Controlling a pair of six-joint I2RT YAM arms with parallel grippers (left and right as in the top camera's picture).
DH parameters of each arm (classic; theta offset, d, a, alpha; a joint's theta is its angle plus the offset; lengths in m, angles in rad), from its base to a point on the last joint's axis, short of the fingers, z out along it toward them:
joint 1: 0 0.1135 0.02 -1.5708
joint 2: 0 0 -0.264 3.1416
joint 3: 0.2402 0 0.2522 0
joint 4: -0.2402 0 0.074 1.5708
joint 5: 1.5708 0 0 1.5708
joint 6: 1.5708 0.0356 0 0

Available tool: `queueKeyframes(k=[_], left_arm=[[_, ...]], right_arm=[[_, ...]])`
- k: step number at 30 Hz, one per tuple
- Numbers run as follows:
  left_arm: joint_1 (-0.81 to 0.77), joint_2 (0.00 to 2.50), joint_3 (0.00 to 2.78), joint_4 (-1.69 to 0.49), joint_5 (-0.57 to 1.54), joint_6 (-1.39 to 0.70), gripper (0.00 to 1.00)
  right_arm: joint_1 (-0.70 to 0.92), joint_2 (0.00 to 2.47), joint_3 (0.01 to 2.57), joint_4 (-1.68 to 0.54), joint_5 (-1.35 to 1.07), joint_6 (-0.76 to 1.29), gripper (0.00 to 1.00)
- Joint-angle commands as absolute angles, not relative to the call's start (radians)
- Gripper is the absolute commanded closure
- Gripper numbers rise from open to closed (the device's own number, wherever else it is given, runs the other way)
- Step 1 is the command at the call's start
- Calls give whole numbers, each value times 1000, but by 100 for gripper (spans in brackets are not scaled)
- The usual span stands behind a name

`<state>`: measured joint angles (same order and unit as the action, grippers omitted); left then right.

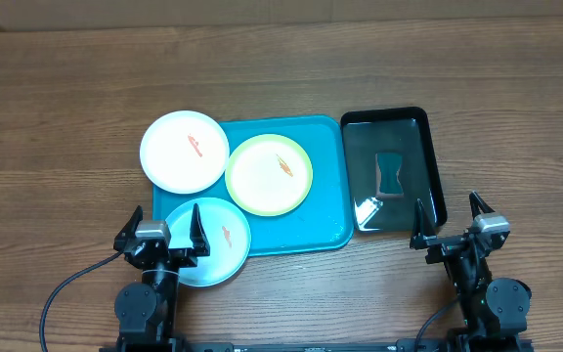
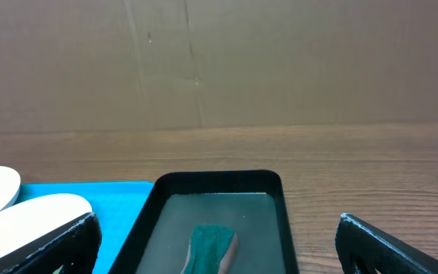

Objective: Clean dirty plates on tray and stack at the side

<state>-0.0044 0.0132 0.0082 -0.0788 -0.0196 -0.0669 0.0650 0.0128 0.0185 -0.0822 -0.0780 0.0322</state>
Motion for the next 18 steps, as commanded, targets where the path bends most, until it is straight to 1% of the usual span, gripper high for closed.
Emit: queueKeyframes(k=[1, 9, 12, 14, 16, 18], left_arm=[[-1, 6, 5, -77, -18, -44, 0], [-1, 6, 5, -60, 4, -49, 0], [-1, 6, 5, -71, 81, -61, 0], [-1, 6, 5, -65, 153, -120, 0], [-1, 6, 5, -51, 204, -166, 0], [-1, 6, 5, -58, 207, -165, 0]], right_arm=[[55, 3, 8, -77, -72, 29, 0], [57, 3, 8, -77, -72, 30, 0], [57, 3, 8, -77, -80, 30, 0], [57, 3, 8, -76, -110, 31, 0], [57, 3, 8, -73, -133, 68, 0], [57, 3, 8, -73, -136, 171, 0]])
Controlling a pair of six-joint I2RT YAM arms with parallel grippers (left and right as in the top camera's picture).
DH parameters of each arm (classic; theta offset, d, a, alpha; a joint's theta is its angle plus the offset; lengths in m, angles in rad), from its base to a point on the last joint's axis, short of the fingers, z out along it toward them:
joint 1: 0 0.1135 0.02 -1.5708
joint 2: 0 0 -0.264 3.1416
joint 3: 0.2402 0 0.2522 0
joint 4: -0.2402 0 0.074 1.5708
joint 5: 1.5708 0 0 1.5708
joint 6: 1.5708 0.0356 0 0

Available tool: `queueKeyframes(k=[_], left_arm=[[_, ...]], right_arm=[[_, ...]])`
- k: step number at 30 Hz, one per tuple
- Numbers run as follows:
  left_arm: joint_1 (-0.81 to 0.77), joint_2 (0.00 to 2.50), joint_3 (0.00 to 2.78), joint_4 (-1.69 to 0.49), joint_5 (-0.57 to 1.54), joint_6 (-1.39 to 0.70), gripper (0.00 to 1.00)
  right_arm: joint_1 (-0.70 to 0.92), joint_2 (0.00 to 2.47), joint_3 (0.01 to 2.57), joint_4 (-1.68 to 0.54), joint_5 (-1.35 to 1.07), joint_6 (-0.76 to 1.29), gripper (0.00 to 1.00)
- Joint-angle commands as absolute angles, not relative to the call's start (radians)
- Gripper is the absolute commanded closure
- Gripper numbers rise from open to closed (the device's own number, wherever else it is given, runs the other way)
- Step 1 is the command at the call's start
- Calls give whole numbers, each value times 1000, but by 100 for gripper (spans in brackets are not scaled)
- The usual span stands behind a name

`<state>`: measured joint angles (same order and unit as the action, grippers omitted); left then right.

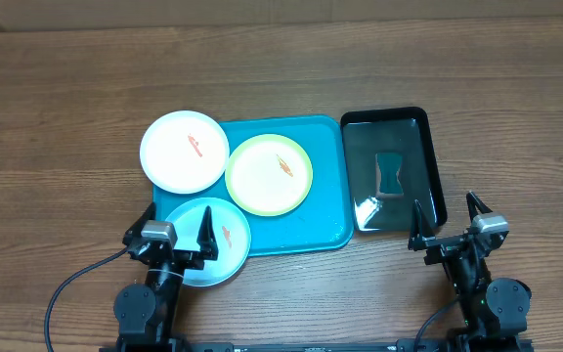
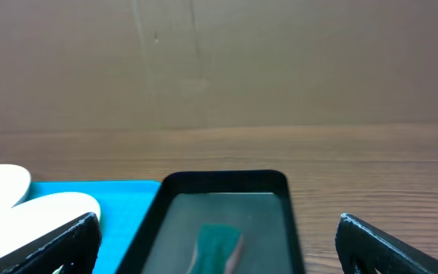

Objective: Clean dirty plates on tray and stack at the side
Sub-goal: 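Move left gripper to the yellow plate rim and right gripper toward the sponge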

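Observation:
A blue tray [image 1: 321, 220] holds a green-rimmed plate [image 1: 269, 174]. A white plate [image 1: 184, 151] overlaps its left edge and a light blue plate [image 1: 225, 256] its front left corner. Each plate has an orange smear. My left gripper [image 1: 171, 227] stands open over the light blue plate's near left part. A green sponge [image 1: 390, 173] lies in a black bin [image 1: 432, 166] to the right of the tray, also seen in the right wrist view as the sponge [image 2: 219, 243]. My right gripper [image 1: 448, 219] is open just in front of the bin, nothing between its fingers [image 2: 371, 240].
Wooden table [image 1: 66, 98] all round. A black cable [image 1: 66, 293] loops at the front left by the left arm's base. A cardboard wall [image 2: 219, 61] stands behind the table in the right wrist view.
My left gripper has shifted a little to the right and forward over the light blue plate. The right wrist view has moved slightly and is blurred. Plates, tray and sponge lie as before.

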<state>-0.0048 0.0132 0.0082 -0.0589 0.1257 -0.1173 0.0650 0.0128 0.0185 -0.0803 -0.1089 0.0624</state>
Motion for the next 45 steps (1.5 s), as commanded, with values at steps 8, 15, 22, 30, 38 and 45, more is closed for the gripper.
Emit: queueKeyframes(k=[8, 15, 22, 30, 38, 45], left_arm=[[-1, 6, 26, -20, 453, -177, 0], [0, 52, 292, -196, 422, -249, 0], [0, 434, 794, -533, 410, -174, 0], [0, 1024, 1394, -1208, 375, -14, 0], [0, 1409, 1590, -1412, 472, -56, 14], [-19, 1610, 1576, -1436, 418, -60, 96]], right_arm=[[57, 3, 9, -73, -154, 390, 0], [57, 31, 171, -230, -178, 390, 0], [57, 332, 532, -400, -183, 389, 0], [57, 987, 1170, -977, -224, 272, 0], [57, 1486, 1584, -1324, -322, 273, 0], [57, 1635, 1571, -1341, -326, 263, 2]])
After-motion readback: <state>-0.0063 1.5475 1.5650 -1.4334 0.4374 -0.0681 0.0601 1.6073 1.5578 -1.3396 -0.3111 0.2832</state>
